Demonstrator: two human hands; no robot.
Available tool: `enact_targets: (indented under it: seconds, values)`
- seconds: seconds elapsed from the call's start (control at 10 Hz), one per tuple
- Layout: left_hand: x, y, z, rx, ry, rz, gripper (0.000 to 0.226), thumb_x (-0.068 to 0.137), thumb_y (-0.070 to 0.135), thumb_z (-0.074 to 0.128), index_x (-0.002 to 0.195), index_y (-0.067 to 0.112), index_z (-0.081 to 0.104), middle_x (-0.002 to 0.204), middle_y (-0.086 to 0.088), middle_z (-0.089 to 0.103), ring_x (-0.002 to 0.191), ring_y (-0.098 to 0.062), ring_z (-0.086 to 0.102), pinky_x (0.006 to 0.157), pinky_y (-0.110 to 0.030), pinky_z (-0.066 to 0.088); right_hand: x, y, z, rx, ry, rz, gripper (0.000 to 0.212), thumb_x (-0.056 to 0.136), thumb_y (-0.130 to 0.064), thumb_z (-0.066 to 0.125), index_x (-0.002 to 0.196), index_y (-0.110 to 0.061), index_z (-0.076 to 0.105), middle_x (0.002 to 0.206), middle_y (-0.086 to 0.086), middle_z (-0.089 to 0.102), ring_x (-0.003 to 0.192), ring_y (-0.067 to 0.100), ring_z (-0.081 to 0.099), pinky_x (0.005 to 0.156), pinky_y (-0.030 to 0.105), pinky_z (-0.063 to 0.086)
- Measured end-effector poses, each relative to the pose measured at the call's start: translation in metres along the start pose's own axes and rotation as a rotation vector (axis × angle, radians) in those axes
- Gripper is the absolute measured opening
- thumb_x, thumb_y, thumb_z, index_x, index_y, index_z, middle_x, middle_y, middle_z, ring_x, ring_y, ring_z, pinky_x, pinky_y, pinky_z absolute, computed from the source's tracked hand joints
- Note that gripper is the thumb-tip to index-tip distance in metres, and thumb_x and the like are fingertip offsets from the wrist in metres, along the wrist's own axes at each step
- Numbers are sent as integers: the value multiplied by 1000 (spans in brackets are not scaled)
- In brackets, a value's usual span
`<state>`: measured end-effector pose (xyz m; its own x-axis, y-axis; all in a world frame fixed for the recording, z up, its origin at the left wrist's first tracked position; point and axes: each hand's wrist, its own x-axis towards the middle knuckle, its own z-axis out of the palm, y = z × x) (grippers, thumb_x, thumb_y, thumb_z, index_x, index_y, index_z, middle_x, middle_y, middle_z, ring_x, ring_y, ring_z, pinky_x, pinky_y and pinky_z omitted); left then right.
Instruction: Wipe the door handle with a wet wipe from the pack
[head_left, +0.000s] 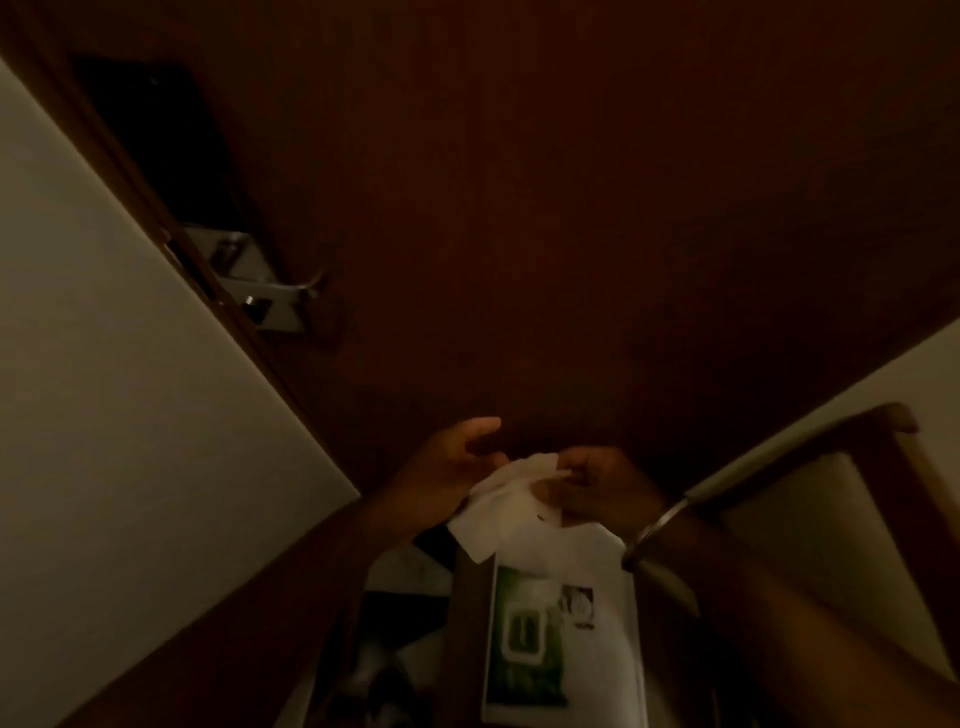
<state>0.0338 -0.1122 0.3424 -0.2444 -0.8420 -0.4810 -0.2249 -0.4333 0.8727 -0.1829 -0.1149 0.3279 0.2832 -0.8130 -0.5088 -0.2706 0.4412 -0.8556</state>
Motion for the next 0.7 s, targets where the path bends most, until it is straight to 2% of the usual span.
enact_targets:
  seconds: [0.1, 0.2, 0.3, 0.4, 0.5, 0.6, 0.7]
  values:
    - [8, -26, 36, -231, -15, -171, 51, 82, 51, 57, 126, 27, 53, 122, -7, 62, 100, -25, 65, 78, -42, 57, 0, 47, -17, 179, 86, 107, 4, 88, -12, 71, 90, -14, 69, 76, 3, 75, 65, 11, 73, 55, 26, 58]
    - [20, -74, 80, -439, 36, -282, 32, 84, 35, 64, 113, 21, 61, 117, -15, 65, 90, -27, 71, 67, -37, 61, -1, 113, -37, 379, 205, 258, 7, 94, -15, 64, 88, -14, 67, 74, 1, 75, 64, 13, 73, 50, 24, 56]
    - [40, -110, 106, -422, 183, -298, 25, 87, 17, 65, 112, 14, 61, 115, -16, 65, 90, -27, 70, 69, -34, 61, 4, 162, -48, 453, 277, 343, 10, 94, -11, 64, 84, -14, 64, 79, 4, 71, 69, 17, 70, 49, 25, 56]
    - [81, -159, 130, -305, 224, -325, 31, 84, 12, 69, 113, 7, 59, 107, -15, 67, 82, -27, 68, 61, -27, 59, 30, 224, -55, 556, 324, 465, 12, 94, -7, 64, 86, -16, 61, 85, 5, 66, 74, 18, 64, 46, 23, 54]
    - [121, -198, 142, -211, 191, -337, 34, 83, 8, 69, 114, 1, 57, 107, -21, 65, 77, -26, 66, 57, -25, 56, 62, 266, -56, 575, 375, 526, 8, 95, -6, 62, 93, -14, 63, 97, 8, 66, 83, 22, 65, 47, 23, 55]
    - [166, -249, 147, 56, 191, -308, 45, 84, 10, 70, 124, 3, 52, 119, -26, 61, 92, -29, 64, 70, -31, 59, 102, 309, -56, 415, 494, 611, 43, 96, -18, 64, 135, -3, 53, 134, 21, 57, 122, 40, 57, 85, 39, 58]
    - [182, -266, 148, 250, 283, -317, 53, 86, 22, 69, 134, 12, 47, 127, -16, 59, 108, -27, 59, 89, -41, 53, 113, 321, -58, 226, 647, 602, 59, 100, -31, 55, 151, -7, 37, 152, 17, 43, 139, 36, 42, 112, 43, 38]
